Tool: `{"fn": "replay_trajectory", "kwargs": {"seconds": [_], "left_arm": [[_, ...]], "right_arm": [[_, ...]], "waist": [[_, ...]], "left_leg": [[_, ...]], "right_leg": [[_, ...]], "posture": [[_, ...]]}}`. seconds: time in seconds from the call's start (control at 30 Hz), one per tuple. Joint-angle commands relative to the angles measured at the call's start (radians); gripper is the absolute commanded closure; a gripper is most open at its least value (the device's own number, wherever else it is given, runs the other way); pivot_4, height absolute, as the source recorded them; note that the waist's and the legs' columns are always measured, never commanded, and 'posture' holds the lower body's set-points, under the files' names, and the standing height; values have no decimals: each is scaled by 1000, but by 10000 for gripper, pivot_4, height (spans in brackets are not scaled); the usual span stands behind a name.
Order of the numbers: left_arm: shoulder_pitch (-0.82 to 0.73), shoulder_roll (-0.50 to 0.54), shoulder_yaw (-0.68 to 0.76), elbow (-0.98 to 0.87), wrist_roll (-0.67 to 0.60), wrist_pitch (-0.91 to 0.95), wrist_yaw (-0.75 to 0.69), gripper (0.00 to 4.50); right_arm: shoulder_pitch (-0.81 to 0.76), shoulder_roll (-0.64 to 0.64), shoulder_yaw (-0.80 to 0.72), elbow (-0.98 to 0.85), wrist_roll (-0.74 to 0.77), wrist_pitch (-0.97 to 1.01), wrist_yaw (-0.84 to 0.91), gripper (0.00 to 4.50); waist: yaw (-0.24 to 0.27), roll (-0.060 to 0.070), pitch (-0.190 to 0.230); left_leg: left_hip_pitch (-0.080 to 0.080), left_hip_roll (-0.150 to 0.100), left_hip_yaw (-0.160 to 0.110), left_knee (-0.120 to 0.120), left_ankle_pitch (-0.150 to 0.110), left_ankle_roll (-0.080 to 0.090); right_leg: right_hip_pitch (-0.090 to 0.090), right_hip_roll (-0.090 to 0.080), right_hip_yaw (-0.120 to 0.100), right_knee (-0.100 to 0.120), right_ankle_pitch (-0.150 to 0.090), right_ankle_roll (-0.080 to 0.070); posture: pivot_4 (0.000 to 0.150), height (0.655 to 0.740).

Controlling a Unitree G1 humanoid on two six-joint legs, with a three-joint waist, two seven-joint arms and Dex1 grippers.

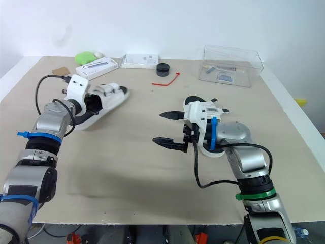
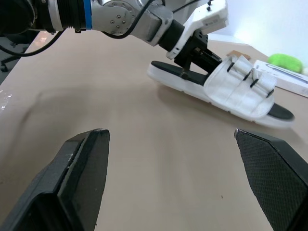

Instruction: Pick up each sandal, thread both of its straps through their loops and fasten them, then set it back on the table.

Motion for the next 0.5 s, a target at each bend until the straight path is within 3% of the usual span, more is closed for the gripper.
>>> {"fn": "replay_trajectory", "kwargs": {"seconds": [0.03, 0.23, 0.5], "left_arm": [[-22, -49, 66, -87, -8, 87, 186, 44404], [23, -182, 80, -201, -11, 169, 322, 44404], [158, -197, 50, -461, 13, 286, 326, 44404]], "right_arm": [[-24, 6, -6, 4, -3, -7, -9, 0], [-8, 8, -3, 11, -5, 5, -20, 0], [-26, 4, -50, 83, 9, 103, -97, 0]], "waist": [[4, 0, 0], [16, 0, 0], [14, 0, 0]], "left_leg": [[0, 0, 0, 0, 0, 0], [0, -5, -1, 0, 0, -1], [0, -7, 0, 0, 1, -3]], "right_leg": [[0, -1, -1, 0, 0, 0], [0, -7, -3, 0, 0, 1], [1, -9, -3, 1, 2, 2]], "posture": [[1500, 7400], [1500, 7400], [1500, 7400]]}}
